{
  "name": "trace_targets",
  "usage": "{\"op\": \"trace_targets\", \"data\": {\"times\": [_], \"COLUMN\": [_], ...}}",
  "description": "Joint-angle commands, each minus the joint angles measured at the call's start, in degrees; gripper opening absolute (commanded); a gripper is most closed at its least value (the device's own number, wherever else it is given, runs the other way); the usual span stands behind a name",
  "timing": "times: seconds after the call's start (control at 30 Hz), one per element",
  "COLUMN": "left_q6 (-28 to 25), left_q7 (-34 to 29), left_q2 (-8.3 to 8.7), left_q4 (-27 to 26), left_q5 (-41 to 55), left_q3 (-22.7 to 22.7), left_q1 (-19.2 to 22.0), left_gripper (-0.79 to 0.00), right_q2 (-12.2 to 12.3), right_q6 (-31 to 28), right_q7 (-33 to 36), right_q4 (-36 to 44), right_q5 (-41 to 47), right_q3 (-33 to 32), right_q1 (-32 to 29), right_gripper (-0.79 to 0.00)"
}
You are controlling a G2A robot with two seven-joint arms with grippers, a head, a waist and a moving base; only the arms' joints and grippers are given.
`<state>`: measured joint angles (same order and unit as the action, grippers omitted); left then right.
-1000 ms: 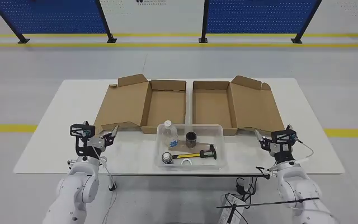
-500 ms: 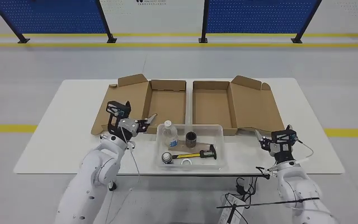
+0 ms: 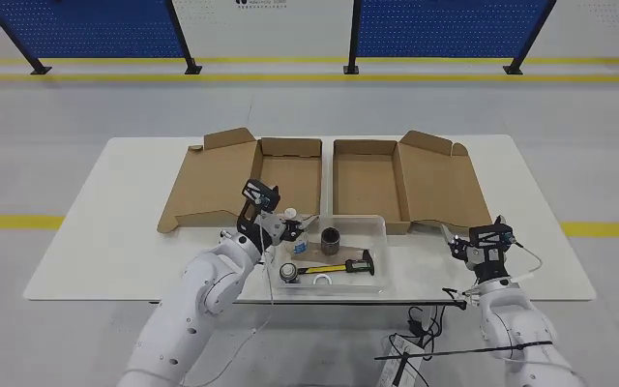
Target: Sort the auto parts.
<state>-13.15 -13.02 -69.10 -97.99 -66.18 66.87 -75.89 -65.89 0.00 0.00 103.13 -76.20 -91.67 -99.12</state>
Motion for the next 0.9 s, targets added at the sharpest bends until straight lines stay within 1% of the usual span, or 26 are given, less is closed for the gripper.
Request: {"op": "trace_targets", "data": {"times": [0.0,0.4,0.7,0.87], "left_q6": [0.1,2.2,1.4,1.9], "left_q7": [-0.1,-1.3,-1.8,-2.4], "left_q2": [-0.12,-0.62,-0.68,-0.81], "left_q4": [0.6,3.8,4.1,4.0], "left_q5": [-0.1,-2.4,-3.6,-3.9], "left_q3": [-0.6,-2.3,-2.9,-3.5], "left_q1": [0.3,1.5,0.6,0.0], "left_gripper": [0.0,0.0,0.0,0.0], "right_q2": [0.0,0.0,0.0,0.0], "right_q6": [0.0,0.0,0.0,0.0], "right_q7": [0.0,0.0,0.0,0.0], "right_q4": [0.0,0.0,0.0,0.0], "right_q5": [0.0,0.0,0.0,0.0], "right_q3": [0.0,0.0,0.0,0.0], "right_q1": [0.0,0.0,0.0,0.0], "right_gripper": [0.0,0.0,0.0,0.0]}}
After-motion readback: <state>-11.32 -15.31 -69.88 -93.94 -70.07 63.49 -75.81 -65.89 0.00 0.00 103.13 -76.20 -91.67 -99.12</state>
